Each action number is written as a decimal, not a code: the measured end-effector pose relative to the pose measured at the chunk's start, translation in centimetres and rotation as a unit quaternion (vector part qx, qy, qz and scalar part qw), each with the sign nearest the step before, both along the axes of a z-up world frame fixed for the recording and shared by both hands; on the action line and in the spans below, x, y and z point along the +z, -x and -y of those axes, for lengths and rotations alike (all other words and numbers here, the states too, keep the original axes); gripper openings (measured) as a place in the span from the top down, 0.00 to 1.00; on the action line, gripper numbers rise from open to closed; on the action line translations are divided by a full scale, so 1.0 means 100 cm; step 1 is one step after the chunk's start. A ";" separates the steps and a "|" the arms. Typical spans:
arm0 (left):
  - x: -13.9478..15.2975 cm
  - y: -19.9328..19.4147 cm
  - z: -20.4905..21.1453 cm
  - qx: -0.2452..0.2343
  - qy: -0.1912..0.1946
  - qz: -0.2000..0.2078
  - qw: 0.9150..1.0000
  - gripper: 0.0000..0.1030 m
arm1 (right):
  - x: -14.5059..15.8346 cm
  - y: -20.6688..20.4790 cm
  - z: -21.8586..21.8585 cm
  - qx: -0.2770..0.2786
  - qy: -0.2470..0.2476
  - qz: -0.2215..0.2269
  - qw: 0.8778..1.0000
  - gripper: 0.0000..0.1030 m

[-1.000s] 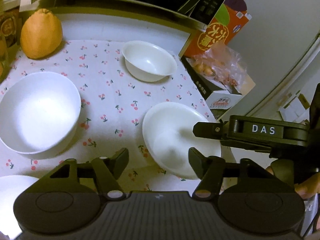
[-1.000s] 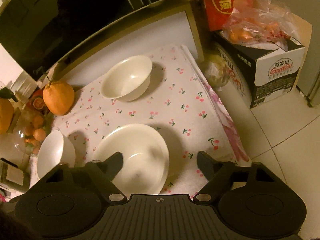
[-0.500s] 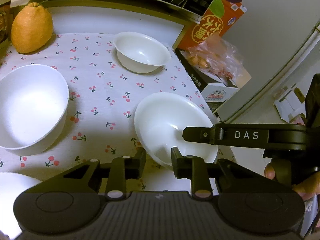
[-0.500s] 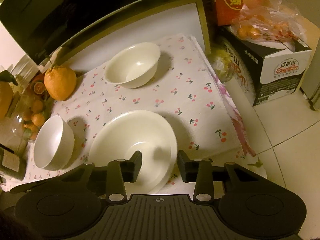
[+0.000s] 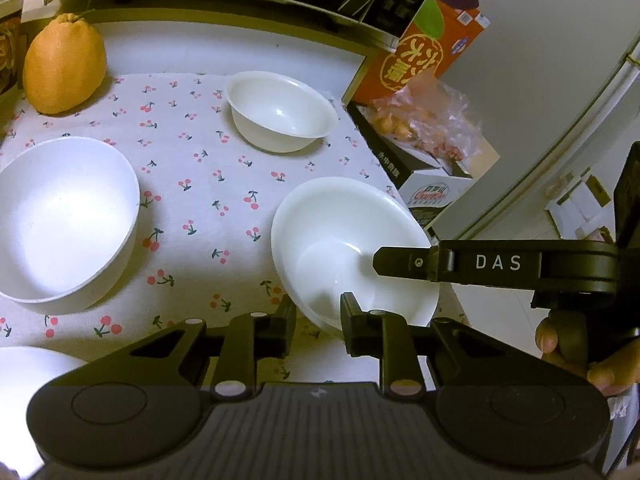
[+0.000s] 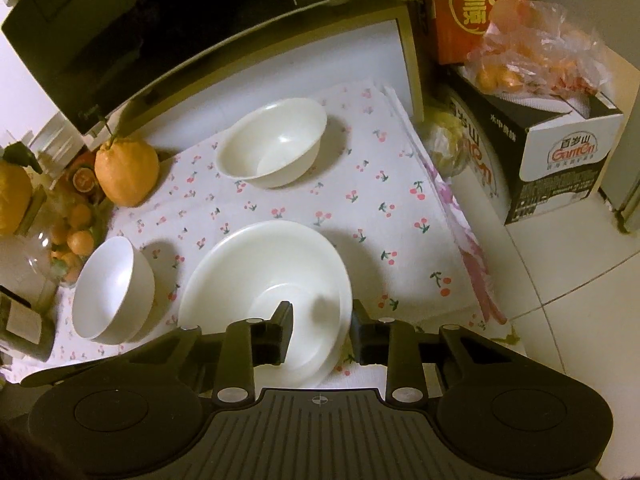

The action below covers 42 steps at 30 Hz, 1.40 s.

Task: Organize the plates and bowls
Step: 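Lift the cream bowl with both grippers and carry it over the small white bowl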

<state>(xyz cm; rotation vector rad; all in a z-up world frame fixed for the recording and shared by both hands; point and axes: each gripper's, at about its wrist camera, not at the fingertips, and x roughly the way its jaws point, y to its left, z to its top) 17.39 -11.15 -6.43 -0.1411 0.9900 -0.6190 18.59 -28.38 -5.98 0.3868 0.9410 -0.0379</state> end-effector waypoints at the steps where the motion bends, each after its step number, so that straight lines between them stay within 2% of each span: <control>1: 0.001 0.001 0.000 0.000 0.001 0.002 1.000 0.79 | 0.002 0.000 0.000 0.001 0.001 0.004 1.000 0.72; 24: 0.035 0.014 -0.026 0.020 0.014 0.028 0.999 0.79 | 0.041 0.007 -0.024 0.018 0.003 0.056 0.998 0.72; 42: 0.058 0.019 -0.078 0.055 0.018 0.042 0.997 0.79 | 0.065 -0.007 -0.079 0.045 -0.014 0.080 0.996 0.72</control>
